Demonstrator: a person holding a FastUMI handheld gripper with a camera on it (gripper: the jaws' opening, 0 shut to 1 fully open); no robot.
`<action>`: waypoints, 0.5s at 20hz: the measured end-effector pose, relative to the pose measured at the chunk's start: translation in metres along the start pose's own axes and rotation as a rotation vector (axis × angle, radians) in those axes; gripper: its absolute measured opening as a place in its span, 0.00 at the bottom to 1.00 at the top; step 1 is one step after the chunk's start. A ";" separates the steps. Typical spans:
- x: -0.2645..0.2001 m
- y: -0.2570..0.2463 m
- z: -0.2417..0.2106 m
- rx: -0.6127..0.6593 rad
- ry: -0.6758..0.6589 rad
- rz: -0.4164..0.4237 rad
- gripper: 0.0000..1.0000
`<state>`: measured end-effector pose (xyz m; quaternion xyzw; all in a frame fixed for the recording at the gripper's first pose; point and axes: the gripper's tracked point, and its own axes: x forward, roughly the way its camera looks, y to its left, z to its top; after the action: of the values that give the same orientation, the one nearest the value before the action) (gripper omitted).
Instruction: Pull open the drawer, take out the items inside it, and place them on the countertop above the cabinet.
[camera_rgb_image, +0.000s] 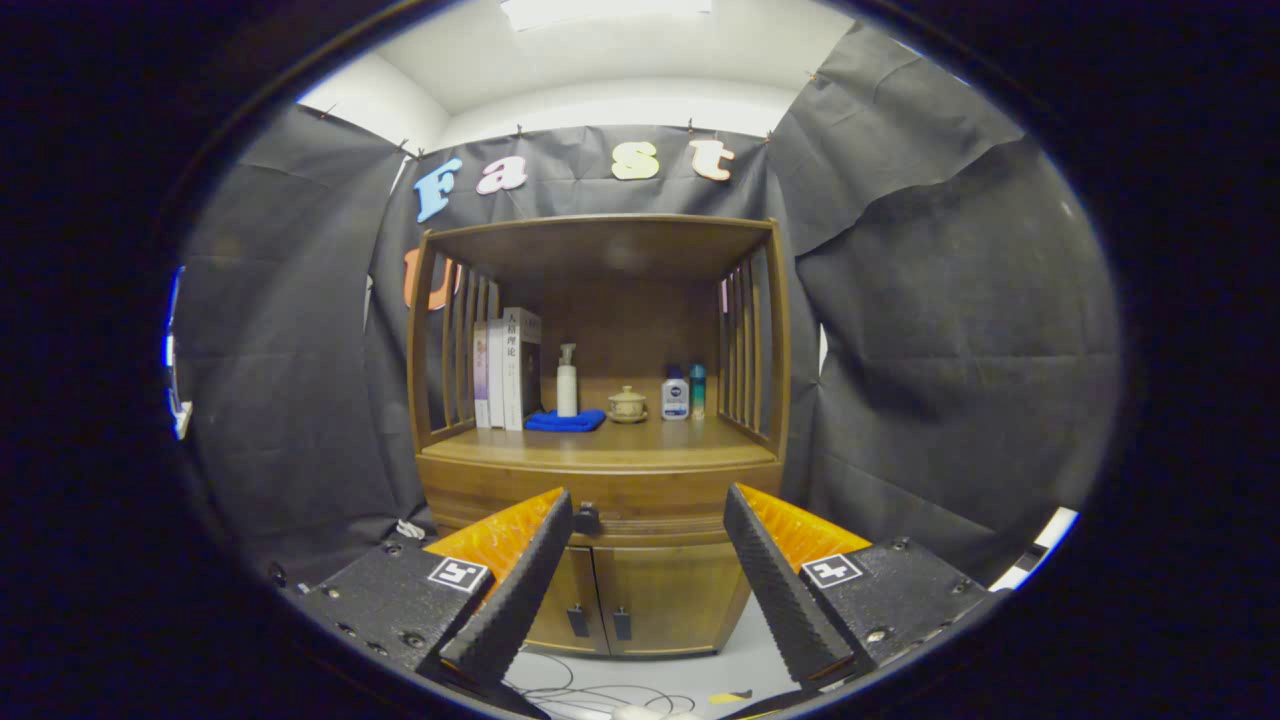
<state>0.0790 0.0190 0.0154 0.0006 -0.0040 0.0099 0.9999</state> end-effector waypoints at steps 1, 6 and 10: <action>0.015 0.005 0.000 0.001 -0.001 0.005 0.99; 0.093 0.035 -0.030 -0.010 0.039 0.033 0.99; 0.143 0.054 -0.072 -0.043 0.102 0.035 0.99</action>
<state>0.2212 0.0763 -0.0553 -0.0213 0.0466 0.0272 0.9983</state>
